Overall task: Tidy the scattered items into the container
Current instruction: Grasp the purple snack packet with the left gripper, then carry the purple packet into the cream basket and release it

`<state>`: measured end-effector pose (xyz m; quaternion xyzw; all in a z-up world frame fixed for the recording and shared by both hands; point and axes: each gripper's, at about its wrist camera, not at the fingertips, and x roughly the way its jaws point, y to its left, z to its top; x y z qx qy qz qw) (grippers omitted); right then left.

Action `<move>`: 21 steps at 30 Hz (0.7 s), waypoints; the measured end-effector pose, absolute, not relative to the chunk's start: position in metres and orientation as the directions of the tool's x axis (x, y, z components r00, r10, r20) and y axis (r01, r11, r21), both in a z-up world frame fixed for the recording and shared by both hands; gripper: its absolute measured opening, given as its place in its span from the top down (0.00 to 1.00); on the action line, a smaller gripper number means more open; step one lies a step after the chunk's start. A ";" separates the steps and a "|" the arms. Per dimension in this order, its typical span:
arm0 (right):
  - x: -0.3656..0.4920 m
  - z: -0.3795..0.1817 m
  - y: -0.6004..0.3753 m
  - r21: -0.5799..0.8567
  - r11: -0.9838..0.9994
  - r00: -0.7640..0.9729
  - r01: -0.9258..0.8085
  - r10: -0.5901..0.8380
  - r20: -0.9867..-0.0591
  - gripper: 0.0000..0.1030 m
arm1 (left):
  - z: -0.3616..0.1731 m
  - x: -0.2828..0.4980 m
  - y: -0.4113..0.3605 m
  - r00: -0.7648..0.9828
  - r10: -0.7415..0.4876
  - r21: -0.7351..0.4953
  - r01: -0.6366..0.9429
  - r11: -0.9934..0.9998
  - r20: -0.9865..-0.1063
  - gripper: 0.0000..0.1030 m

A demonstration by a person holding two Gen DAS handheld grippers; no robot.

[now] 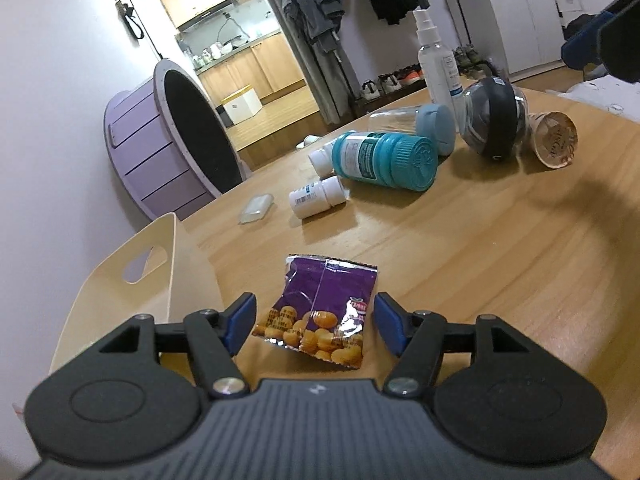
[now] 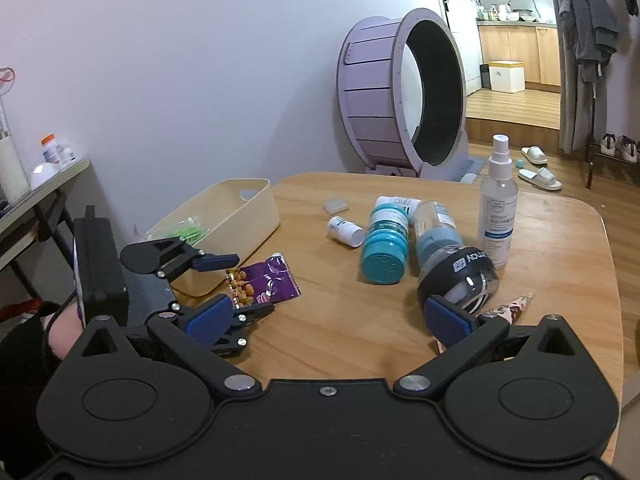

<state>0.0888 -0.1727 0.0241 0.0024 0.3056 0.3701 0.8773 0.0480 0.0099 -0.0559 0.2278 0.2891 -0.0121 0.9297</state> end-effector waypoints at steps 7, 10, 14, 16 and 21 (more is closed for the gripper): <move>0.086 0.028 -0.174 0.234 0.715 0.531 -0.658 0.662 -0.529 0.00 | -0.054 0.042 0.003 0.830 0.068 0.437 0.220 0.872 -0.554 0.50; 0.083 0.030 -0.175 0.229 0.707 0.528 -0.669 0.669 -0.523 0.00 | -0.056 0.041 -0.004 0.834 0.069 0.457 0.228 0.860 -0.547 0.49; 0.084 0.031 -0.175 0.231 0.707 0.529 -0.668 0.670 -0.522 0.00 | -0.057 0.048 -0.005 0.826 0.095 0.444 0.198 0.874 -0.556 0.49; 0.084 0.031 -0.174 0.228 0.709 0.530 -0.667 0.667 -0.524 0.00 | -0.056 0.051 -0.004 0.819 0.087 0.426 0.201 0.882 -0.567 0.49; 0.084 0.030 -0.174 0.229 0.708 0.527 -0.668 0.668 -0.525 0.00 | -0.053 0.050 -0.002 0.807 0.035 0.368 0.231 0.901 -0.590 0.52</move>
